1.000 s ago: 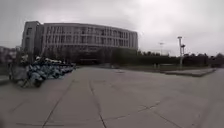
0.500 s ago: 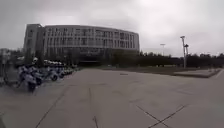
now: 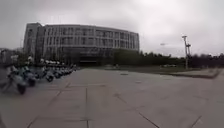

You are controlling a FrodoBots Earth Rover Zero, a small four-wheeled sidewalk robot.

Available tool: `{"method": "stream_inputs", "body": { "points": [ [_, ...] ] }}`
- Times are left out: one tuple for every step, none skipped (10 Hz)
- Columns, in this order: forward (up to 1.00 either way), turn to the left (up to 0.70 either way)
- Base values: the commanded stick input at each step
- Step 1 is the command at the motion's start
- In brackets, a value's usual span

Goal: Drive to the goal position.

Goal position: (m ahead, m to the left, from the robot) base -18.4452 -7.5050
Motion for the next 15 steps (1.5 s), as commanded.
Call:
{"method": "stream_inputs", "body": {
  "points": [
    [0.70, 0.00],
    [0.70, 0.00],
    [0.70, 0.06],
    [0.70, 0.24],
    [0.70, 0.00],
    [0.70, 0.00],
    [0.68, 0.01],
    [0.63, 0.03],
    [0.63, 0.00],
    [0.66, 0.00],
    [0.70, 0.00],
    [0.70, 0.03],
    [0.70, 0.17],
    [0.70, 0.08],
    [0.70, 0.01]
  ]
}}
